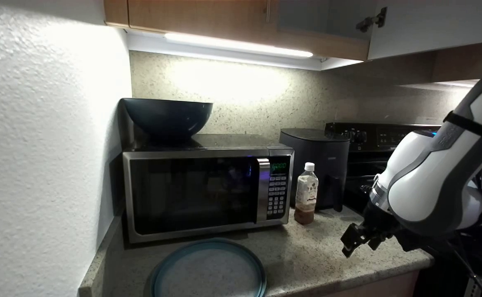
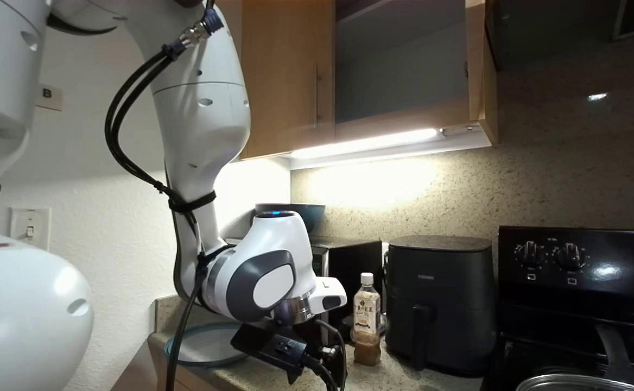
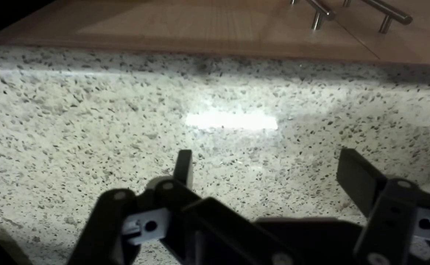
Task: Take the bottle out of the open cabinet and place it on the countertop next to the microwave
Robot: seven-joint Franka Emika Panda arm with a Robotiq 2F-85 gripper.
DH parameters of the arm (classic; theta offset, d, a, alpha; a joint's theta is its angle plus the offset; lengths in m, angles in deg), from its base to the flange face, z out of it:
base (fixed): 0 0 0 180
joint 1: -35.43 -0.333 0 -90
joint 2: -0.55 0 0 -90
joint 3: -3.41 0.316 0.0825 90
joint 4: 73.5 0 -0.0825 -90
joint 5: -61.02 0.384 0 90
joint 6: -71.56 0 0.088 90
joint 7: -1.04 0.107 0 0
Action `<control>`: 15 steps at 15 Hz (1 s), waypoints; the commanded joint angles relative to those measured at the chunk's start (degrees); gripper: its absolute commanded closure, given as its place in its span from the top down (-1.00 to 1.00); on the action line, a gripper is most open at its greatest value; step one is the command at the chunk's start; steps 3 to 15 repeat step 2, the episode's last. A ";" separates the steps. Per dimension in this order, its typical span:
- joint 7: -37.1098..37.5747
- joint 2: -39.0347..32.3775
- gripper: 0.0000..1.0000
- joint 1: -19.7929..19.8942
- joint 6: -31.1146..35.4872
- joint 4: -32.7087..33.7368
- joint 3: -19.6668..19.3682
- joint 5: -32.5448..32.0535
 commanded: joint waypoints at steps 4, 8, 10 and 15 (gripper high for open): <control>1.82 -0.02 1.00 5.24 0.14 0.00 4.54 -2.59; 1.82 -0.02 1.00 5.24 0.14 0.00 4.54 -2.59; 1.82 -0.02 1.00 5.24 0.14 0.00 4.54 -2.59; 1.82 -0.02 1.00 5.24 0.14 0.00 4.54 -2.59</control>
